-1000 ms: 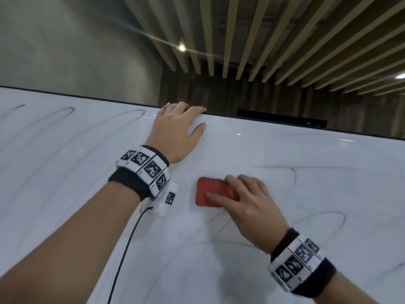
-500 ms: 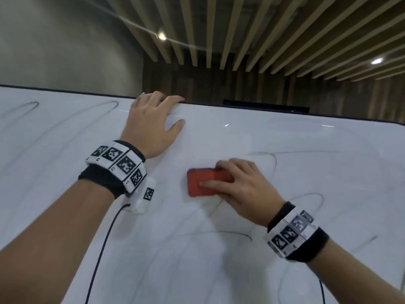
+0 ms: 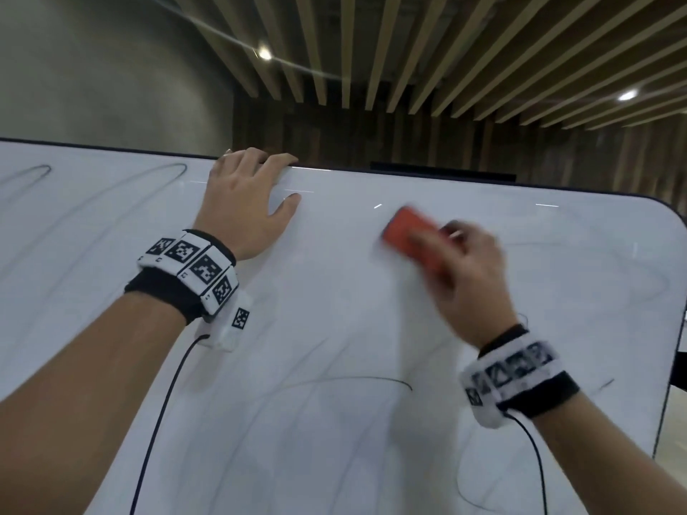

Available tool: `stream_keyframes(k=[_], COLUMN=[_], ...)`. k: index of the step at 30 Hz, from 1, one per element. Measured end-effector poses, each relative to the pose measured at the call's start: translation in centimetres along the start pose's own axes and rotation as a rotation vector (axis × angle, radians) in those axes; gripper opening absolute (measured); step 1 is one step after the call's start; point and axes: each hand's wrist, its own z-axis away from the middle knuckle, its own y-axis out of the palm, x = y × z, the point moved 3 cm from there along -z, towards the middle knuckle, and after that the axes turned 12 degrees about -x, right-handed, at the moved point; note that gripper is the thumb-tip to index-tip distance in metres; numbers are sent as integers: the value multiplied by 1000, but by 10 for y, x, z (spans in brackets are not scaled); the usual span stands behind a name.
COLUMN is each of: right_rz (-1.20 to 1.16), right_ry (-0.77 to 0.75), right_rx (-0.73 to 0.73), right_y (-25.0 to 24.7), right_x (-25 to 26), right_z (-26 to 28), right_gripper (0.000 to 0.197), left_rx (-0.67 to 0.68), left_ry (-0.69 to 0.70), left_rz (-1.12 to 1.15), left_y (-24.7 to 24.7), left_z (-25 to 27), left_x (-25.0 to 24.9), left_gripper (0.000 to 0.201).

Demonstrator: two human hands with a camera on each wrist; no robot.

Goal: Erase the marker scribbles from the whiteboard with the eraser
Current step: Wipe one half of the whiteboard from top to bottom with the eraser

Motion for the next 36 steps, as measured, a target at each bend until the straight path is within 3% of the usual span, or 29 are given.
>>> stream_keyframes(k=[2, 3, 4, 5, 7, 8, 9, 10, 13, 15, 16, 17, 19, 21, 22, 23, 25, 28, 30, 32, 35, 36], right_rz=[13, 35, 45, 22, -56, -63, -55, -45, 38, 75, 99, 84, -5, -25, -8, 12, 79, 154, 189, 162, 87, 84], right_ry=[357, 417, 363, 216, -210, -342, -366, -281, 292, 578, 559, 442, 53, -258, -279, -195, 127, 654, 774, 610, 134, 39], right_rx=[-134, -153, -136, -73, 151, 238, 248, 176, -149, -227, -205, -150, 67, 275, 284, 226, -8, -269, -301, -246, -25, 22], right_y=[-9, -6, 0, 9, 23, 21, 15, 7, -31, -41, -38, -31, -14, -8, -13, -20, -43, -77, -76, -61, -37, -38], right_x=[-24, -18, -3, 17, 53, 56, 45, 25, -49, -73, -66, -49, -5, 17, 9, -9, -56, -126, -129, -99, -53, -55], right_z=[-18, -17, -9, 4, 41, 54, 53, 45, 11, 6, 9, 14, 41, 68, 65, 58, 37, 18, 19, 29, 56, 60], right_gripper=[53, 53, 52, 49, 39, 36, 36, 37, 48, 53, 54, 54, 52, 52, 51, 50, 51, 59, 59, 56, 49, 47], left_rx=[4, 10, 17, 26, 38, 42, 39, 29, -6, -23, -38, -60, -85, -79, -71, -63, -59, -51, -38, -33, -23, -20], left_ry=[-5, -7, -7, -6, -3, -2, 0, -1, -33, -85, -122, -167, -236, -178, -106, -29, 80, 96, 95, 100, 100, 96], left_rz=[-2, -1, 0, 1, -2, -4, -3, 0, -8, -48, -74, -93, -73, -15, 11, 35, 59, 40, 2, -22, -35, -38], left_y=[-1, -1, -2, -2, -2, -1, -1, -1, -1, 2, 4, 5, 10, 16, 20, 24, 36, 48, 54, 58, 61, 61], left_z=[1, 1, 1, 1, -1, -1, 0, 0, -1, -2, -3, -3, -3, 1, 5, 9, 15, 15, 15, 17, 17, 18], left_x=[-1, -1, -1, -1, 0, 1, 3, 3, 0, -10, -17, -26, -49, -81, -98, -114, -133, -134, -130, -129, -130, -130], left_gripper=[54, 54, 55, 55, 56, 56, 55, 54, 53, 52, 51, 50, 52, 57, 58, 57, 52, 50, 54, 56, 57, 57])
